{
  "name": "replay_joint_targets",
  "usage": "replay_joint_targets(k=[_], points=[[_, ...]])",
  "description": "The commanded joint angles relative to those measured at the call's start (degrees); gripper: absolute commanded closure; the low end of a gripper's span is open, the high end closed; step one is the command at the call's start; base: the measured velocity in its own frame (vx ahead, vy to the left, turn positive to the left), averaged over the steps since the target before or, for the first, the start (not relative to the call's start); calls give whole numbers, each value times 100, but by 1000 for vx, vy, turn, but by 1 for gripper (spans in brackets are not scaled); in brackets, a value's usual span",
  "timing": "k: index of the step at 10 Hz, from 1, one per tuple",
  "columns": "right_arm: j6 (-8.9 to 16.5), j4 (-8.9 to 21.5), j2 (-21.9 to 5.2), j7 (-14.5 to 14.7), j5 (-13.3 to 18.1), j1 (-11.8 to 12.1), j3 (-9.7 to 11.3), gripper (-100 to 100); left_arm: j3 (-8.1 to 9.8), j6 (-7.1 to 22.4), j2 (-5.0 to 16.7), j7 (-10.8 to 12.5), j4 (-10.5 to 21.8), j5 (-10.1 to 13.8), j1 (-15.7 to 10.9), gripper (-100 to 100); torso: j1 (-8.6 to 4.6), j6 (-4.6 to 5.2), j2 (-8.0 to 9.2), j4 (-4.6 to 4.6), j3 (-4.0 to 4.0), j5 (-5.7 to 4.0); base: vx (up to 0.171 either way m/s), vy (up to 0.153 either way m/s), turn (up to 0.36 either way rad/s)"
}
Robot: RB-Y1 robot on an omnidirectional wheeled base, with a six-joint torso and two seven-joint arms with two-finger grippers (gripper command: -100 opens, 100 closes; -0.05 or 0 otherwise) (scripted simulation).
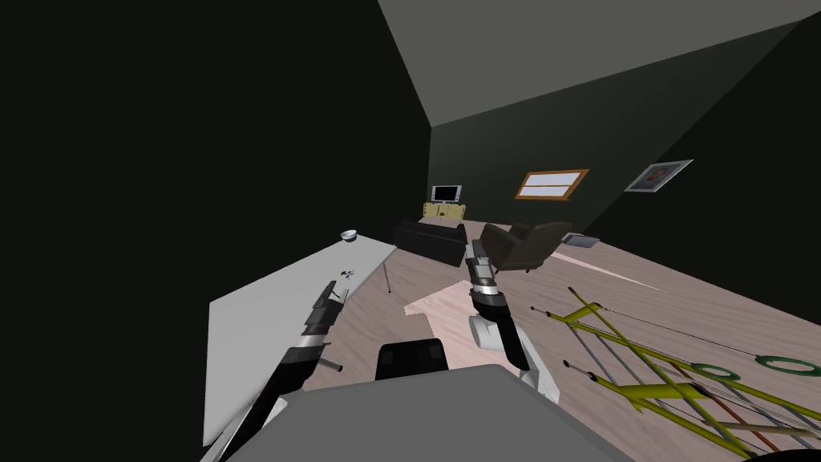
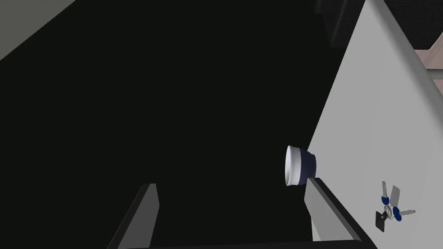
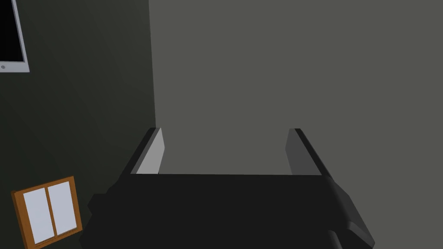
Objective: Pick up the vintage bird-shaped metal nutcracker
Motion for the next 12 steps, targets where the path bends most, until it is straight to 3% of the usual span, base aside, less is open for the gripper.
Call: replay_joint_targets(k=[1, 2, 5, 7, 9, 11, 12], points=[[0, 0, 0, 0, 0, 0, 0, 0, -71, 7, 43, -14, 71, 16, 185, -100, 0, 0, 0, 0, 0, 0, 41, -109, -22], [0, 0, -1, 0, 0, 0, -1, 0, -78, 48, 202, 32, 266, 98, 325, -100, 12, -2, -4, -1, -2, 1, 31, -90, -57], [0, 0, -1, 0, 0, 0, -1, 0, -87, 91, 356, 74, 458, 177, 470, -100, 30, 0, -1, 0, -1, 6, 22, -71, -40], [0, 0, -1, 0, 0, 0, -1, 0, -104, 184, 645, 140, 780, 319, 777, -100, 27, -1, 3, 0, 1, 5, 33, -95, -78], [0, 0, -1, 0, 0, 1, -1, 0, -104, 184, 645, 140, 830, 319, 777, -100, 24, -1, -5, -1, -3, 4, 27, -63, -5], [0, 0, -1, 0, 0, 0, -1, 0, -119, 287, 901, 173, 1182, 432, 1115, -100, 37, 0, 0, 0, 0, 7, 47, -73, -92], [0, 0, -1, 0, 0, 1, -1, 0, -119, 287, 901, 173, 1182, 432, 1115, -100, 28, -1, -9, -2, -5, 5, 59, -69, -15]])
